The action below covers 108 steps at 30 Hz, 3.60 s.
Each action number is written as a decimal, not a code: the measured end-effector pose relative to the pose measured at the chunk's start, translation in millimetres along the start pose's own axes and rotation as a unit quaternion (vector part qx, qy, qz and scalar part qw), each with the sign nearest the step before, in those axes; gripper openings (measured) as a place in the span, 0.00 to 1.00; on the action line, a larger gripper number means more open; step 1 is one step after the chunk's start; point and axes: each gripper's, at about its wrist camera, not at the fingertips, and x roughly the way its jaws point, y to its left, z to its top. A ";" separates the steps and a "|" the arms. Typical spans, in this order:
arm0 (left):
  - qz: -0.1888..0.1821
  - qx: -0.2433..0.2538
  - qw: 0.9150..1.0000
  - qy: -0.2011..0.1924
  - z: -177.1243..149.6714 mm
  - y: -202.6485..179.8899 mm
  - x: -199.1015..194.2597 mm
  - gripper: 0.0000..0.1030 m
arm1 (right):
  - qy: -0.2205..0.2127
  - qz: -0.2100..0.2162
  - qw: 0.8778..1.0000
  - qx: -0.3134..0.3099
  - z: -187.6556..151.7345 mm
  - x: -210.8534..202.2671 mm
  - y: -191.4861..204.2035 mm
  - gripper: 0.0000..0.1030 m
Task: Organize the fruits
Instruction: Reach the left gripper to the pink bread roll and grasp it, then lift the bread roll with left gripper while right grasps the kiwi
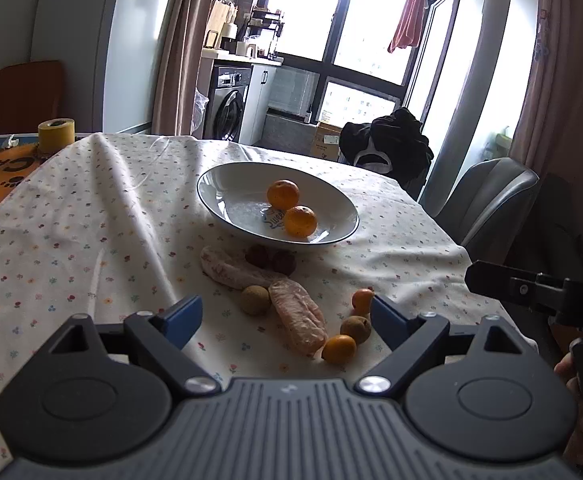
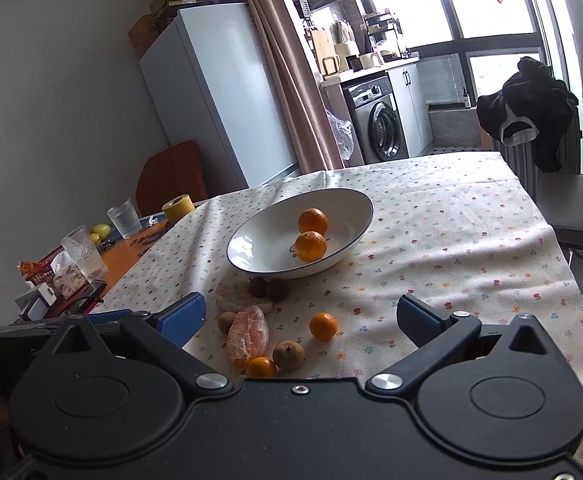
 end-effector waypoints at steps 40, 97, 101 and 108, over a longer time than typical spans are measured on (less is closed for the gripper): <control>-0.022 -0.036 0.997 0.065 -7.6 -1.1 86.7 0.34 | 0.083 0.021 0.996 0.027 -28.9 49.9 -11.0 0.50; -0.010 -0.032 0.999 -0.027 61.4 35.0 47.8 0.26 | 0.055 0.028 0.998 -0.025 45.6 114.5 20.0 0.24; -0.006 -0.032 0.999 -0.029 68.4 38.3 54.6 0.26 | 0.054 0.029 0.998 -0.026 52.4 125.5 21.0 0.24; -0.005 -0.032 0.999 -0.026 81.1 42.9 69.2 0.21 | 0.050 0.025 0.998 -0.029 58.1 137.4 22.4 0.31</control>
